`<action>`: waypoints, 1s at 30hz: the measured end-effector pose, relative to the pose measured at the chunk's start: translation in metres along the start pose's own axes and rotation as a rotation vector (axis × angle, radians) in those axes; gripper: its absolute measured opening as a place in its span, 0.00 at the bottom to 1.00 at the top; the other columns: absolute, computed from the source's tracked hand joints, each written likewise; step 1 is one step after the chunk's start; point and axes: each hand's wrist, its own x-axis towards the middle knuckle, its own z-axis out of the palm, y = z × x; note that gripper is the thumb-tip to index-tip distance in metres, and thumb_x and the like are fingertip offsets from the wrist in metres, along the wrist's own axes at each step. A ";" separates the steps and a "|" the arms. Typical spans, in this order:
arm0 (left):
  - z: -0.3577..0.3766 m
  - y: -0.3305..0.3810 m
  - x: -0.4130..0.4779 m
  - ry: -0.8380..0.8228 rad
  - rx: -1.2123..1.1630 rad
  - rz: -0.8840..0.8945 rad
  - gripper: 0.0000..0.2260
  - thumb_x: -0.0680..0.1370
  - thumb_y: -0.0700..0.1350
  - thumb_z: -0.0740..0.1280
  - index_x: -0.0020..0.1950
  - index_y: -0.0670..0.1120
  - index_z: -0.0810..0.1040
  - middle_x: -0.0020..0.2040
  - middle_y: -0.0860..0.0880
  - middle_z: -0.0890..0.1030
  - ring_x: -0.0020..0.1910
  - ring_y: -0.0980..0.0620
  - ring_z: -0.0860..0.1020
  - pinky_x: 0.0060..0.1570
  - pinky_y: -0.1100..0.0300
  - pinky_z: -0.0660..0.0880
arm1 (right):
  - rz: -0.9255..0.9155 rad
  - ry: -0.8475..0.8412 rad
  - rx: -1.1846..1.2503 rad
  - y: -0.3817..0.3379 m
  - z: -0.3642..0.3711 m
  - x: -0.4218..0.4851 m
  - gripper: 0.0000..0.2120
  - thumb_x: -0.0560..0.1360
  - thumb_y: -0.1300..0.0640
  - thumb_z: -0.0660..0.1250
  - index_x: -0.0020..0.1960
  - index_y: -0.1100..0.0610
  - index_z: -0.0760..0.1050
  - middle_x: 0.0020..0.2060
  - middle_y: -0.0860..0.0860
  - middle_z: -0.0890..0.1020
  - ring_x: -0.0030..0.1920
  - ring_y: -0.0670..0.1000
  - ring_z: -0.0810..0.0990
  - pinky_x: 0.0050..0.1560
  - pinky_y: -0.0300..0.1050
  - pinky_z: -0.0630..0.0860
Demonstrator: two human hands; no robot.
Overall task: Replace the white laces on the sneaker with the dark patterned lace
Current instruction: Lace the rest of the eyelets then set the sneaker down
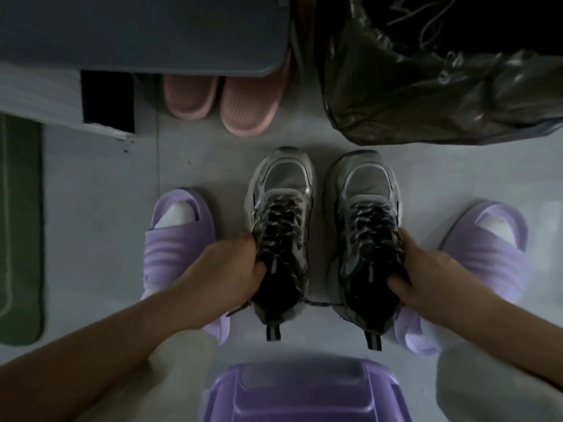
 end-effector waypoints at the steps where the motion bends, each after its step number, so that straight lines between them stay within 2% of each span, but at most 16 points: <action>1: 0.000 0.002 0.003 0.013 0.014 -0.003 0.07 0.77 0.47 0.61 0.49 0.43 0.70 0.46 0.41 0.81 0.47 0.38 0.79 0.37 0.57 0.66 | 0.002 0.018 -0.022 -0.003 0.000 0.003 0.34 0.75 0.53 0.61 0.74 0.62 0.49 0.41 0.63 0.82 0.43 0.64 0.81 0.41 0.49 0.72; 3: -0.004 0.004 0.005 -0.029 0.022 -0.004 0.07 0.77 0.48 0.61 0.49 0.44 0.70 0.45 0.42 0.81 0.47 0.39 0.79 0.37 0.58 0.65 | 0.019 -0.032 -0.102 -0.006 0.000 0.009 0.37 0.76 0.52 0.60 0.75 0.63 0.41 0.44 0.63 0.82 0.47 0.63 0.81 0.44 0.49 0.72; 4: -0.007 0.002 0.003 -0.069 0.028 0.011 0.08 0.78 0.50 0.61 0.45 0.46 0.70 0.42 0.45 0.81 0.44 0.41 0.79 0.36 0.58 0.65 | 0.046 -0.075 -0.137 -0.008 -0.005 0.009 0.36 0.76 0.50 0.59 0.75 0.62 0.43 0.45 0.62 0.82 0.48 0.62 0.81 0.46 0.49 0.72; 5: -0.012 0.000 0.000 -0.118 0.062 0.026 0.12 0.78 0.54 0.61 0.39 0.48 0.69 0.36 0.48 0.78 0.40 0.43 0.79 0.34 0.58 0.64 | 0.052 -0.117 -0.191 -0.009 -0.012 0.007 0.32 0.76 0.47 0.59 0.74 0.58 0.50 0.45 0.59 0.82 0.49 0.60 0.81 0.46 0.49 0.74; 6: -0.018 -0.003 -0.004 -0.162 0.138 0.036 0.18 0.77 0.58 0.61 0.34 0.48 0.67 0.30 0.51 0.74 0.34 0.46 0.77 0.31 0.58 0.63 | 0.027 -0.115 -0.274 -0.012 -0.022 0.001 0.26 0.75 0.41 0.57 0.68 0.52 0.61 0.43 0.55 0.81 0.47 0.58 0.82 0.43 0.48 0.76; 7: -0.023 -0.006 -0.007 -0.191 0.226 0.038 0.22 0.75 0.62 0.61 0.30 0.48 0.64 0.27 0.52 0.70 0.30 0.48 0.73 0.30 0.59 0.63 | -0.021 -0.044 -0.352 -0.017 -0.031 -0.005 0.20 0.73 0.37 0.56 0.56 0.48 0.71 0.37 0.51 0.80 0.43 0.56 0.82 0.38 0.47 0.76; 9: -0.025 -0.008 -0.013 -0.232 0.315 0.044 0.24 0.73 0.65 0.63 0.29 0.48 0.63 0.27 0.52 0.70 0.32 0.49 0.72 0.32 0.59 0.67 | -0.195 0.129 -0.363 -0.029 -0.042 -0.014 0.18 0.73 0.38 0.57 0.35 0.50 0.74 0.25 0.48 0.75 0.29 0.55 0.80 0.26 0.43 0.73; 10: -0.025 -0.005 -0.017 -0.275 0.303 0.045 0.23 0.73 0.64 0.64 0.30 0.48 0.63 0.30 0.52 0.73 0.35 0.48 0.75 0.35 0.58 0.71 | -0.289 0.166 -0.319 -0.041 -0.044 -0.017 0.18 0.73 0.40 0.58 0.33 0.51 0.73 0.24 0.49 0.75 0.27 0.54 0.78 0.25 0.43 0.73; 12: -0.021 0.005 -0.022 -0.340 0.239 0.065 0.19 0.74 0.59 0.65 0.31 0.49 0.64 0.34 0.50 0.77 0.40 0.47 0.79 0.41 0.56 0.76 | -0.393 -0.050 -0.265 -0.064 -0.033 -0.015 0.15 0.76 0.42 0.55 0.41 0.52 0.72 0.37 0.49 0.80 0.41 0.54 0.80 0.39 0.45 0.77; 14: -0.021 0.009 -0.023 -0.306 0.176 0.083 0.16 0.75 0.53 0.64 0.32 0.48 0.66 0.28 0.52 0.72 0.39 0.49 0.80 0.40 0.57 0.76 | -0.385 -0.166 -0.211 -0.082 -0.007 -0.010 0.13 0.77 0.43 0.55 0.49 0.51 0.71 0.49 0.52 0.79 0.53 0.55 0.78 0.48 0.45 0.73; 16: -0.023 0.011 -0.023 -0.200 0.116 0.096 0.12 0.75 0.52 0.64 0.34 0.48 0.71 0.26 0.53 0.72 0.37 0.51 0.79 0.40 0.58 0.75 | -0.372 -0.163 -0.157 -0.096 0.013 -0.003 0.13 0.78 0.47 0.57 0.54 0.55 0.72 0.50 0.54 0.79 0.52 0.57 0.79 0.42 0.43 0.69; 19: -0.018 0.012 -0.020 -0.108 0.045 0.185 0.10 0.76 0.51 0.63 0.44 0.48 0.80 0.38 0.51 0.82 0.40 0.52 0.79 0.43 0.60 0.73 | -0.357 -0.125 -0.067 -0.102 0.021 0.009 0.12 0.78 0.48 0.57 0.52 0.54 0.73 0.47 0.53 0.80 0.48 0.57 0.80 0.41 0.43 0.70; 22: -0.001 0.014 -0.019 -0.238 0.180 0.242 0.11 0.79 0.47 0.57 0.51 0.48 0.79 0.48 0.49 0.81 0.48 0.48 0.80 0.49 0.55 0.75 | -0.417 -0.087 -0.026 -0.098 0.017 0.013 0.11 0.76 0.48 0.58 0.50 0.53 0.73 0.44 0.53 0.81 0.46 0.57 0.81 0.45 0.46 0.77; 25: 0.014 0.017 -0.016 -0.255 0.343 0.248 0.10 0.79 0.45 0.57 0.54 0.46 0.75 0.53 0.47 0.78 0.50 0.44 0.79 0.39 0.57 0.71 | -0.410 -0.021 -0.039 -0.098 0.017 0.011 0.13 0.76 0.44 0.58 0.44 0.53 0.72 0.41 0.52 0.81 0.44 0.56 0.81 0.40 0.43 0.72; 27: 0.014 0.018 -0.015 -0.274 0.343 0.248 0.10 0.80 0.47 0.57 0.56 0.47 0.74 0.53 0.48 0.77 0.49 0.44 0.78 0.36 0.56 0.69 | -0.407 -0.044 -0.141 -0.099 0.020 0.010 0.12 0.78 0.46 0.58 0.47 0.53 0.74 0.43 0.53 0.81 0.45 0.56 0.81 0.39 0.43 0.71; 30: 0.002 0.010 -0.019 -0.389 0.187 0.256 0.12 0.81 0.50 0.56 0.56 0.47 0.75 0.54 0.47 0.78 0.51 0.45 0.78 0.48 0.53 0.75 | -0.384 -0.094 -0.164 -0.095 0.019 0.010 0.10 0.80 0.51 0.56 0.51 0.53 0.74 0.46 0.53 0.81 0.47 0.56 0.81 0.44 0.45 0.76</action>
